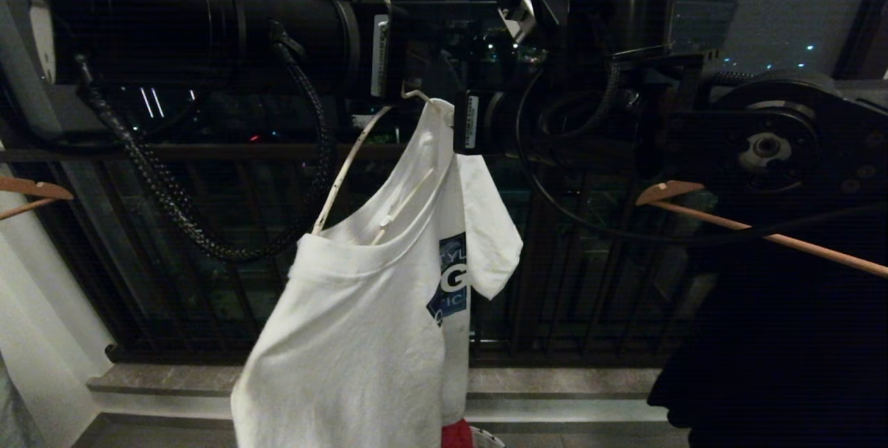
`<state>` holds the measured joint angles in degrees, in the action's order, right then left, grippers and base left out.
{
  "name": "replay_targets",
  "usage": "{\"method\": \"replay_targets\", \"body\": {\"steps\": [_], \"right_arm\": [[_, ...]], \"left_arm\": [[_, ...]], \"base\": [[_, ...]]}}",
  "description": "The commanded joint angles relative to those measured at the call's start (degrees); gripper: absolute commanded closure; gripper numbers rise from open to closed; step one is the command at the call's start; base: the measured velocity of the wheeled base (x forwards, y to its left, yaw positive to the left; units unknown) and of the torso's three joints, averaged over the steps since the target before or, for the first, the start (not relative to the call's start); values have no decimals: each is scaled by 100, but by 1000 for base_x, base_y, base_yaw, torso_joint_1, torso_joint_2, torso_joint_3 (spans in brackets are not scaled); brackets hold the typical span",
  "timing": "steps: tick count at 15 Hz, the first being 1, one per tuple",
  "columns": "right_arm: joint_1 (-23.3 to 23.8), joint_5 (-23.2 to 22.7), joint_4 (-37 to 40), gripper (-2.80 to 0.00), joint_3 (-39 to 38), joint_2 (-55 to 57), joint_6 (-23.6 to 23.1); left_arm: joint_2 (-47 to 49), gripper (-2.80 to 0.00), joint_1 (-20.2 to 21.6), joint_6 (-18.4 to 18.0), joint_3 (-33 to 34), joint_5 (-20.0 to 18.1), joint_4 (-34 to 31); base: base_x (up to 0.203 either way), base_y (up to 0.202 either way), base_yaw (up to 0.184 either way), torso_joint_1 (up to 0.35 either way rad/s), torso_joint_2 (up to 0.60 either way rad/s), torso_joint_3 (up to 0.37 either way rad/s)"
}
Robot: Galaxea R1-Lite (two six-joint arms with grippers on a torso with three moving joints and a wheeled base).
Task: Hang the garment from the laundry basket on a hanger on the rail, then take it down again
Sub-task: Take the clothes off the clothes rack
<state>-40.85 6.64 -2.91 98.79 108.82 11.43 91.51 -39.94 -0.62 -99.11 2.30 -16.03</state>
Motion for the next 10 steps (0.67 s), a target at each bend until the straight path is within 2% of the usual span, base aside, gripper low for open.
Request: {"method": "replay_targets", "body": {"steps": [1, 6, 10], "right_arm": [[-11, 4, -37, 0, 24, 138, -1], [39, 12, -122, 0, 256, 516, -10], [280, 4, -122, 0, 360, 631, -10]], "left_arm": [[-2, 0, 3, 9, 1, 7, 3], [-11, 0, -5, 1, -3, 7, 3], [-20, 0, 3, 1, -3, 7, -5]], "base": [[0, 0, 0, 0, 0, 0], [0, 0, 0, 0, 0, 0], [0, 0, 0, 0, 0, 0]]}}
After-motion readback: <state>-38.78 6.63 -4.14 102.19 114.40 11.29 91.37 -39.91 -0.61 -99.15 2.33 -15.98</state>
